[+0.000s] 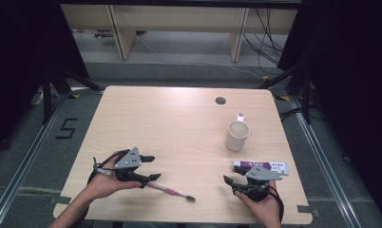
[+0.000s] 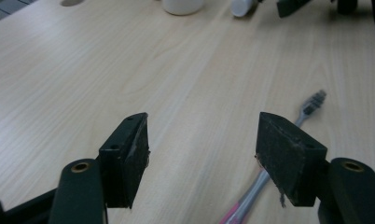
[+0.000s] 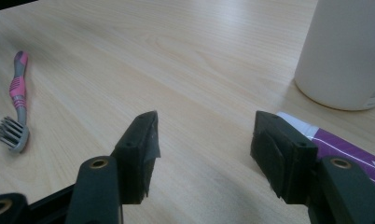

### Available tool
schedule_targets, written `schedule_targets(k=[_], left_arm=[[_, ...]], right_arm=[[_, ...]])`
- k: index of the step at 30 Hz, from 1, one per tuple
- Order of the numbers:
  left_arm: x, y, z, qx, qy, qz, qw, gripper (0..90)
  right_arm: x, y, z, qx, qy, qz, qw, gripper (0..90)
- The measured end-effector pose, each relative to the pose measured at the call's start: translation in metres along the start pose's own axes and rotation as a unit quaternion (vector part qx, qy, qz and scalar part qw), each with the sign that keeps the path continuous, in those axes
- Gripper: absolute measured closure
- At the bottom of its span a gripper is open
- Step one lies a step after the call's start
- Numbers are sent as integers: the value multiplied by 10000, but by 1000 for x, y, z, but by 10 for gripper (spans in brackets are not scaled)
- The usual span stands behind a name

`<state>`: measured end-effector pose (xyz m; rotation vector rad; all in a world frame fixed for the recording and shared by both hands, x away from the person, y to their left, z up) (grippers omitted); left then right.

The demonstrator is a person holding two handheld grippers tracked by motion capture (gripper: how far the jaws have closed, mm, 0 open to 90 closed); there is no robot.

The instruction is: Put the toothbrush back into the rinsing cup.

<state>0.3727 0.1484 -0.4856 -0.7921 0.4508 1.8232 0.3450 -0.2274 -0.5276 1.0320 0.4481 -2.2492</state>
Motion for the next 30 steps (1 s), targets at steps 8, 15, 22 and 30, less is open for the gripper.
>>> schedule_targets(k=[8,15,22,30], left_arm=[[-13,13,-20,455,-904,-851,9912,360],[-21,18,-31,797,-1580,-1254,9762,395],[-27,20,-36,1032,-2196,-1569,9574,431],[-31,23,-46,1241,-2926,-1921,9285,471]], right_arm=[[0,-2,0,-107,-125,-125,9998,414],[1,-2,0,-144,-121,-216,9996,411],[0,0,-2,-95,-144,-78,9998,411],[-1,1,-2,-68,-124,-6,9999,411]])
Point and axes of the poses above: each handheld gripper's, and its own axes: z roughly backward along the jaws, x roughly out of its underside, y roughly to its right, the point moved 3 cm from there along -z, roughly forward along the jaws, and after that the axes turned 12 degrees about -y, right-handed, at the moved point
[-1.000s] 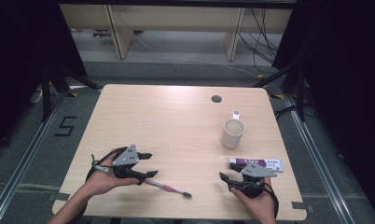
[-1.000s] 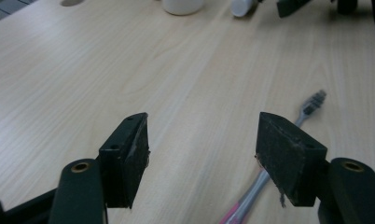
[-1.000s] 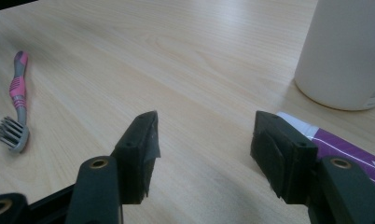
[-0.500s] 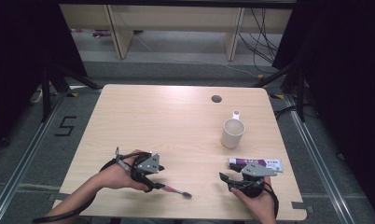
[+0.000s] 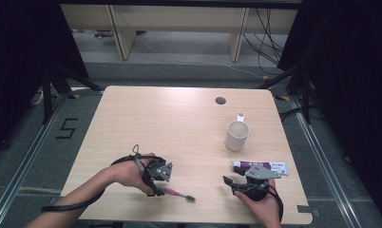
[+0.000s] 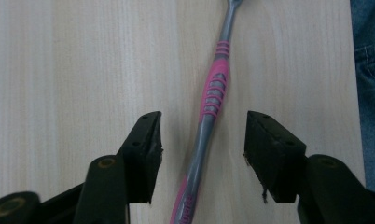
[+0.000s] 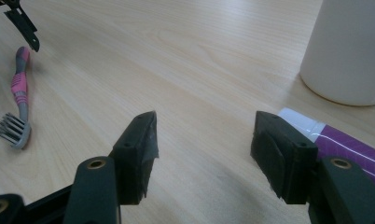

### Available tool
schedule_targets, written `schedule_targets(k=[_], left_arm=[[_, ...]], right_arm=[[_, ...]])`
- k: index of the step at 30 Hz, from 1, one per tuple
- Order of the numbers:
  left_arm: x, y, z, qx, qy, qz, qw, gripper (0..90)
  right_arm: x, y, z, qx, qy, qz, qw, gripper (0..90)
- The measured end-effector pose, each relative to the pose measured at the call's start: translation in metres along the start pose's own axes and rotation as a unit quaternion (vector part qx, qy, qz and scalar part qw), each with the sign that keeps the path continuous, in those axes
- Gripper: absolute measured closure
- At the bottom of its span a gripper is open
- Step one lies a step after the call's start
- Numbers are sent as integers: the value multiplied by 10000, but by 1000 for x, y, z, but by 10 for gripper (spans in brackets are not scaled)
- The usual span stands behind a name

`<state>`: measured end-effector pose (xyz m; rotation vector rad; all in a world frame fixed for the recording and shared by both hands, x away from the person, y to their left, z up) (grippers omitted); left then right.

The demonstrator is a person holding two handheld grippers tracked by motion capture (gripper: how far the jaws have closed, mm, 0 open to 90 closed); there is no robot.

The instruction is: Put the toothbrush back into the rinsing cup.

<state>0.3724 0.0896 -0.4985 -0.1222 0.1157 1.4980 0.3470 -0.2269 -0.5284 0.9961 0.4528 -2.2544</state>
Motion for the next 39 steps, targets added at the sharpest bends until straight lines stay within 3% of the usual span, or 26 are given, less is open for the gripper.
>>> schedule_targets(k=[4,9,11,13,15,16,19,20,22,24,26,27,28,29,33,35,36,39], left_arm=[[-7,-1,-3,141,-187,-154,9996,493],[-13,-3,-7,143,-435,-307,9985,510],[-16,-1,-9,247,-448,-255,9984,525],[-17,0,-10,261,-560,-358,9974,536],[-18,-1,-10,219,-745,-559,9954,547],[-19,1,-11,270,-645,-412,9967,559],[-21,-1,-10,220,-812,-578,9948,588],[-22,0,-12,233,-708,-478,9961,596],[-23,-1,-11,182,-843,-594,9945,610],[-25,1,-12,244,-768,-475,9956,619],[-26,1,-13,266,-797,-484,9953,627],[-26,-1,-12,250,-912,-608,9937,630],[-27,1,-14,298,-839,-501,9948,636],[-28,1,-14,302,-850,-518,9946,641],[-30,0,-15,314,-892,-553,9940,665],[-30,-2,-13,275,-1021,-688,9920,682],[-30,0,-15,315,-931,-572,9935,690],[-31,1,-15,289,-959,-613,9931,726]], right_arm=[[0,0,-1,-48,11,-64,10000,411],[0,0,0,-19,-14,2,10000,410],[0,0,0,-29,-23,1,10000,410],[1,-4,0,-160,-136,-218,9995,410],[1,-5,0,-177,-171,-257,9994,410],[1,-5,0,-158,-169,-231,9995,410],[1,-5,0,-158,-157,-213,9995,410],[1,-5,-1,-153,-150,-202,9996,410],[1,-5,0,-160,-153,-201,9996,410],[1,-5,0,-167,-155,-202,9995,410],[1,-5,-1,-161,-146,-205,9996,409],[1,-5,-1,-169,-153,-195,9996,409],[0,-2,-1,-80,-105,-22,9999,409],[0,0,-2,-31,-68,92,9999,408],[0,-2,-1,-92,-117,18,9999,409],[0,-2,-1,-96,-120,20,9999,409],[0,-4,-1,-155,-144,-84,9997,409],[0,-3,-1,-127,-145,16,9998,408]])
Point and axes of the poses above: each handheld gripper's, and its own axes: z roughly backward along the jaws, x roughly out of its underside, y roughly to its right, the point moved 3 cm from there along -z, roughly forward along the jaws, and after that the axes turned 12 degrees about -y, right-handed, at the moved point
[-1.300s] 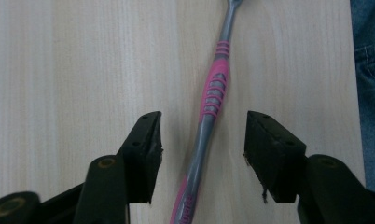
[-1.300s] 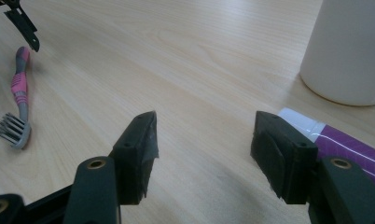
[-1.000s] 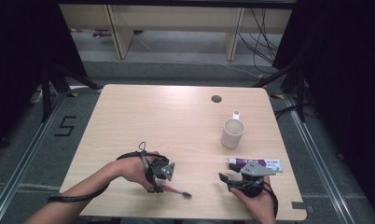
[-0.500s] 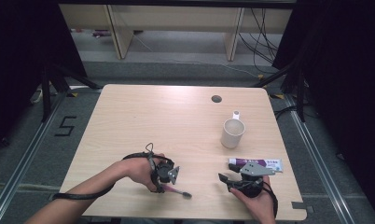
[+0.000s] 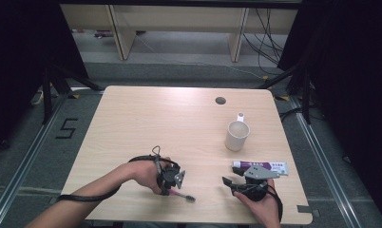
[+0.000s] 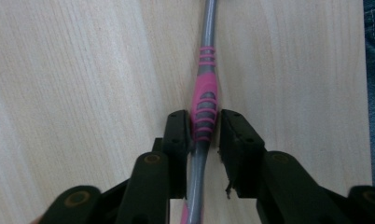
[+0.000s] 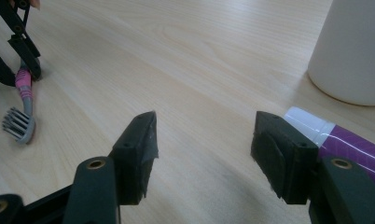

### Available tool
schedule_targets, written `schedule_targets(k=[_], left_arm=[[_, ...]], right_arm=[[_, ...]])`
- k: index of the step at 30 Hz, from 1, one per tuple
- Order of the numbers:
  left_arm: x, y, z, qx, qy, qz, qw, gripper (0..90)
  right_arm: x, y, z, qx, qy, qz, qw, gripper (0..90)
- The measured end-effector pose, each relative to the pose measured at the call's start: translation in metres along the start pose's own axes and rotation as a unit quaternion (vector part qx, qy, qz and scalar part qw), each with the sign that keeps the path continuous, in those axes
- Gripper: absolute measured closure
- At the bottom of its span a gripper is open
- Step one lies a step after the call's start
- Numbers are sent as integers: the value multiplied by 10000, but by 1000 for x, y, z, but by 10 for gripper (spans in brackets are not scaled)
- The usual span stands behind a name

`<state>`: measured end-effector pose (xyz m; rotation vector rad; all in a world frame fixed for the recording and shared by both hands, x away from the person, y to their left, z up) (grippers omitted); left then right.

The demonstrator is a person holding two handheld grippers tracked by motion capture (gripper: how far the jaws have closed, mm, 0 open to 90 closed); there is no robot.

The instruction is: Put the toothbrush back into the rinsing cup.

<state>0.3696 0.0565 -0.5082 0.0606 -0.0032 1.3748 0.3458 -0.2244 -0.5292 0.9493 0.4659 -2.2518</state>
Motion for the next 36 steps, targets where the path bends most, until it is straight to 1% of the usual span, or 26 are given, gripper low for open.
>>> schedule_targets(k=[1,2,3,4,5,10,12,13,14,15,17,19,21,23,24,25,26,29,31,32,33,34,35,36], left_arm=[[0,-1,1,-23,-107,-103,9999,741],[0,-1,1,-19,-114,-95,9999,754],[-1,2,0,35,-15,44,10000,768],[-1,2,0,25,-19,52,10000,779],[-2,2,0,18,-14,75,10000,784],[-1,4,0,2,17,84,10000,800],[0,4,0,-25,38,98,9999,803],[1,4,0,-24,52,103,9999,804],[2,3,3,-73,5,22,10000,805],[2,4,3,-45,197,147,9997,806],[4,4,8,-94,353,205,9991,808],[6,3,14,-209,519,239,9981,810],[8,2,21,-327,779,307,9960,812],[12,-1,27,-489,951,281,9939,815],[14,-2,30,-568,1035,299,9926,815],[15,-2,32,-619,1177,381,9904,816],[17,-3,35,-693,1212,357,9896,817],[21,-3,40,-841,1521,462,9837,819],[24,-4,43,-920,1819,592,9772,820],[26,-4,45,-971,2012,660,9725,820],[27,-5,46,-981,2182,761,9680,821],[29,-5,47,-1033,2333,845,9632,821],[31,-6,48,-1103,2424,870,9599,821],[33,-7,49,-1172,2571,929,9548,821]], right_arm=[[0,1,0,43,30,44,10000,408],[0,1,0,40,20,39,10000,407],[0,1,0,52,32,30,10000,407],[0,1,0,40,22,42,10000,407],[0,0,0,-9,-8,-13,10000,407],[0,0,0,10,-13,-2,10000,407],[0,1,0,41,21,40,10000,407],[0,0,0,25,-1,2,10000,408],[0,0,0,24,-7,5,10000,408],[0,0,0,4,-15,-9,10000,408],[0,0,0,-6,-18,-8,10000,408],[0,0,0,7,-27,-7,10000,408],[0,0,0,26,-8,25,10000,408],[0,0,0,26,-5,10,10000,407],[0,1,0,65,13,34,10000,407],[0,1,0,59,13,37,10000,407],[0,1,0,62,12,37,10000,407],[0,0,0,17,-13,-5,10000,407],[0,1,0,53,-6,30,10000,407],[0,0,0,31,-30,-3,10000,406],[0,0,0,35,-28,-1,10000,407],[0,0,0,37,-25,3,10000,407],[0,1,0,80,1,36,10000,408],[0,1,0,73,4,30,10000,408]])
Point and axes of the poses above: each handheld gripper's, and its own axes: z roughly backward along the jaws, x roughly out of its underside, y roughly to its right, the point moved 3 cm from there along -z, roughly forward along the jaws, and after that the axes turned 12 degrees about -y, right-handed, at the moved point
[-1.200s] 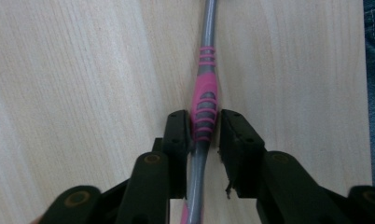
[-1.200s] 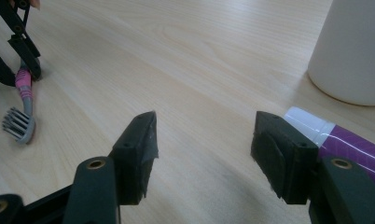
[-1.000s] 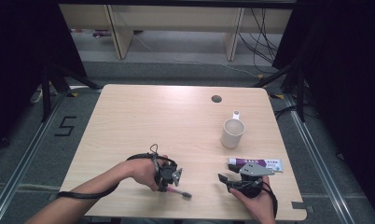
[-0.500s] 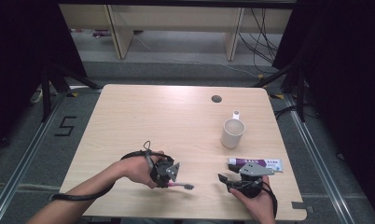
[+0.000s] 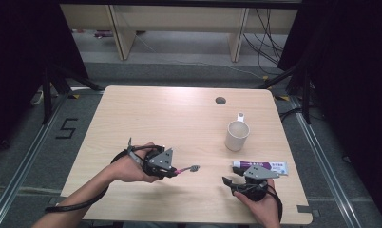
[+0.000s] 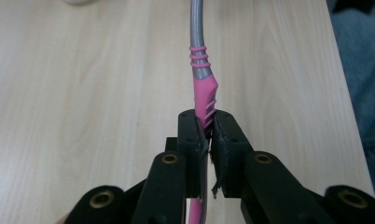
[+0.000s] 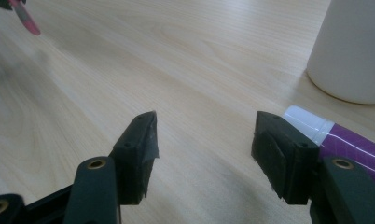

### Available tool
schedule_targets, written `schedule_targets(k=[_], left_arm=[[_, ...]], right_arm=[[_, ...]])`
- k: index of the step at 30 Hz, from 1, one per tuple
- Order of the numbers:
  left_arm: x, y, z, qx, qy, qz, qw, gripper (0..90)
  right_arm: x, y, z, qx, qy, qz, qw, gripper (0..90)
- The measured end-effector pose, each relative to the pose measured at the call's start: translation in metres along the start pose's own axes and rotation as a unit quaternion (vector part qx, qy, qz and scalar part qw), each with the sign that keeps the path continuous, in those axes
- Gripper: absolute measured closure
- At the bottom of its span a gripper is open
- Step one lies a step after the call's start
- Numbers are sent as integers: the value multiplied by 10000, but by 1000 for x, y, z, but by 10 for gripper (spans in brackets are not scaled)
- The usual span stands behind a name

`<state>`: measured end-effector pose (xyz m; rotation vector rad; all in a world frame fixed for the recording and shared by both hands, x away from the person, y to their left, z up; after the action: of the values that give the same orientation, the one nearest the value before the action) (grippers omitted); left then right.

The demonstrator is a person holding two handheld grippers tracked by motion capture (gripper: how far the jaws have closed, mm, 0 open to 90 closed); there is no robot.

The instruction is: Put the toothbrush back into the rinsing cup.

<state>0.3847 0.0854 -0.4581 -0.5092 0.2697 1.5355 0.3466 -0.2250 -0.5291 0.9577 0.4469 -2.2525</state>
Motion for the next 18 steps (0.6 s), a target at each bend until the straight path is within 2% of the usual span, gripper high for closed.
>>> schedule_targets(k=[1,3,5,6,7,9,10,11,12,13,14,15,16,18], left_arm=[[1,-1,1,-49,94,59,9999,822],[3,-2,3,-132,461,276,9985,822],[4,-3,3,-259,810,518,9950,822],[6,-5,6,-432,899,558,9934,822],[6,-5,6,-495,1079,691,9905,822],[7,-6,9,-687,1491,1008,9813,823],[8,-8,9,-855,1717,1214,9739,823],[10,-9,10,-939,1847,1336,9691,823],[11,-9,10,-1031,2038,1459,9626,823],[12,-8,9,-1104,2228,1584,9556,823],[12,-7,8,-1127,2332,1626,9521,823],[12,-6,7,-1146,2476,1667,9475,823],[11,-4,5,-1104,2621,1768,9423,823],[11,-2,3,-1044,2739,1817,9387,823]], right_arm=[[0,0,0,6,16,-15,10000,408],[0,0,0,-2,5,-38,10000,410],[0,0,0,9,39,-28,10000,411],[1,-3,1,-135,-9,-287,9995,408],[1,-3,1,-135,-9,-287,9995,408],[1,0,1,-53,154,-200,9997,405],[1,-3,3,-141,110,-421,9990,403],[1,-2,2,-126,215,-364,9990,402],[0,-1,2,-89,297,-237,9992,403],[-1,-3,2,-72,390,-276,9988,402],[-3,-7,1,-149,429,-381,9982,403],[-6,-8,1,-191,560,-301,9978,404],[-9,-11,0,-330,621,-318,9970,410],[-16,-18,0,-382,794,-358,9955,433]])
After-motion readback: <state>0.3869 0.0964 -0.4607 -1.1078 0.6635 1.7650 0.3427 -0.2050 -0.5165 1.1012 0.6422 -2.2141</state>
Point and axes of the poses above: each handheld gripper's, and its own axes: z roughly backward along the jaws, x roughly out of its underside, y roughly to its right, the point moved 3 cm from there along -z, roughly forward along the jaws, and after that the axes turned 12 degrees about -y, right-handed, at the moved point
